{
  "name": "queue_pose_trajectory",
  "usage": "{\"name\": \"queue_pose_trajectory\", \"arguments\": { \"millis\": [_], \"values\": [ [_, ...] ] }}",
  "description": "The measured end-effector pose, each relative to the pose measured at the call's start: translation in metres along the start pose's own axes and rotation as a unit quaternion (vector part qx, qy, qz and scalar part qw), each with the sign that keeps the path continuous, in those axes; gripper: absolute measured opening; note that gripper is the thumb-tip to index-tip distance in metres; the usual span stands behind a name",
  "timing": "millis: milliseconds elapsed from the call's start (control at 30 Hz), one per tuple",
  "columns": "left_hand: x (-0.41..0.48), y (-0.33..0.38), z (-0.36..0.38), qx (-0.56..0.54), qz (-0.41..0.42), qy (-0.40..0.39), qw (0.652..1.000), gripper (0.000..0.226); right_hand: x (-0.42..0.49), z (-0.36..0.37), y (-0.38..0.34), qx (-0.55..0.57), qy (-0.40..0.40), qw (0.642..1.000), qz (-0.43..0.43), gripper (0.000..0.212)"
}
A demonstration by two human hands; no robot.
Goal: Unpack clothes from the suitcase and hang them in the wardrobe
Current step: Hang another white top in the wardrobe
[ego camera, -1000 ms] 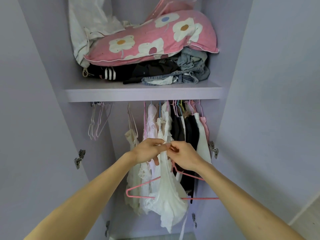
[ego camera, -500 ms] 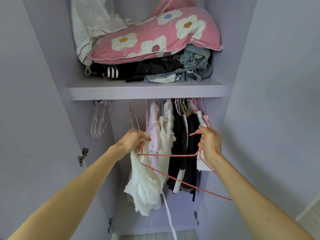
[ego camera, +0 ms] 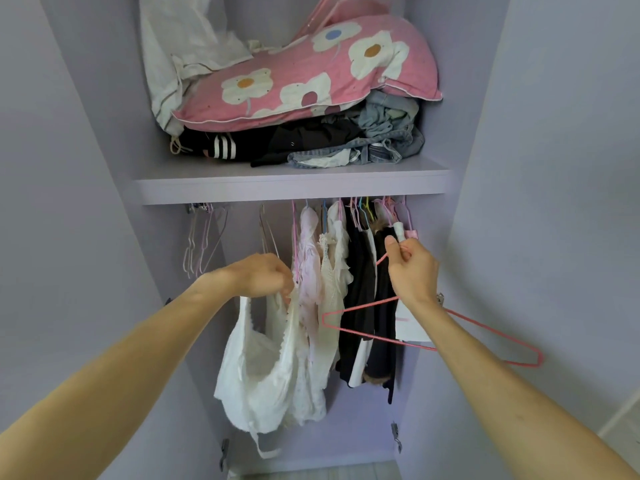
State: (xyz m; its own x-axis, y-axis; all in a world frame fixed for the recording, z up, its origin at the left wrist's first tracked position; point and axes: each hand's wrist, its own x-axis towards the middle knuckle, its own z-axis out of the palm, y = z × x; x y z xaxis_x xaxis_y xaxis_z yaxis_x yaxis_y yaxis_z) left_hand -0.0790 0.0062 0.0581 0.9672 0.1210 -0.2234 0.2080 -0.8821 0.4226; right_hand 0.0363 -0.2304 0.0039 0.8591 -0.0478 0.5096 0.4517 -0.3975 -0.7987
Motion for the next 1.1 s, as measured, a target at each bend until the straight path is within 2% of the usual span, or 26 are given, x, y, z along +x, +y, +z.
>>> {"name": "queue_pose_trajectory", "arguments": {
  "millis": [67, 133, 267, 333, 433, 500, 633, 700, 800, 900, 1000, 1033, 1100],
  "values": [
    [0.0, 0.004, 0.0, -0.024, 0.026, -0.012, 0.999, 0.017, -0.005, 0.007, -0.005, 0.022, -0.002, 1.0, -0.014, 0.044],
    [-0.001, 0.01, 0.0, -0.052, 0.052, -0.021, 0.997, 0.015, -0.013, 0.017, -0.011, 0.048, -0.039, 0.998, 0.002, 0.04],
    [-0.002, 0.023, 0.004, -0.124, 0.107, -0.013, 0.986, 0.026, -0.038, 0.04, -0.014, 0.082, -0.132, 0.986, 0.056, 0.037],
    [0.0, 0.03, 0.006, -0.151, 0.121, 0.013, 0.981, 0.026, -0.05, 0.049, -0.019, 0.136, -0.186, 0.968, 0.102, 0.037],
    [0.003, 0.036, 0.014, -0.186, 0.128, 0.026, 0.974, 0.03, -0.062, 0.057, -0.032, 0.237, -0.276, 0.915, 0.173, 0.055],
    [0.007, 0.035, 0.018, -0.201, 0.122, 0.033, 0.971, 0.033, -0.067, 0.058, -0.04, 0.247, -0.303, 0.906, 0.16, 0.053],
    [0.02, 0.024, 0.026, -0.189, 0.075, 0.084, 0.975, 0.032, -0.07, 0.062, -0.038, 0.214, -0.276, 0.927, 0.14, 0.045],
    [0.023, 0.02, 0.04, -0.265, 0.054, 0.074, 0.96, 0.033, -0.068, 0.064, -0.031, 0.214, -0.253, 0.93, 0.156, 0.038],
    [0.02, 0.016, 0.067, -0.35, 0.008, 0.056, 0.935, 0.058, -0.063, 0.063, -0.024, 0.223, -0.232, 0.929, 0.184, 0.036],
    [0.018, 0.009, 0.091, -0.313, -0.042, -0.025, 0.948, 0.072, -0.057, 0.062, -0.024, 0.231, -0.208, 0.92, 0.24, 0.04],
    [0.015, 0.003, 0.109, -0.296, -0.092, -0.139, 0.94, 0.084, -0.043, 0.06, -0.021, 0.244, -0.159, 0.912, 0.29, 0.035],
    [0.016, 0.002, 0.113, -0.284, -0.096, -0.161, 0.94, 0.087, -0.039, 0.059, -0.021, 0.251, -0.146, 0.91, 0.297, 0.034],
    [0.015, 0.001, 0.117, -0.293, -0.092, -0.153, 0.939, 0.08, -0.034, 0.058, -0.021, 0.245, -0.151, 0.912, 0.292, 0.034]
  ]
}}
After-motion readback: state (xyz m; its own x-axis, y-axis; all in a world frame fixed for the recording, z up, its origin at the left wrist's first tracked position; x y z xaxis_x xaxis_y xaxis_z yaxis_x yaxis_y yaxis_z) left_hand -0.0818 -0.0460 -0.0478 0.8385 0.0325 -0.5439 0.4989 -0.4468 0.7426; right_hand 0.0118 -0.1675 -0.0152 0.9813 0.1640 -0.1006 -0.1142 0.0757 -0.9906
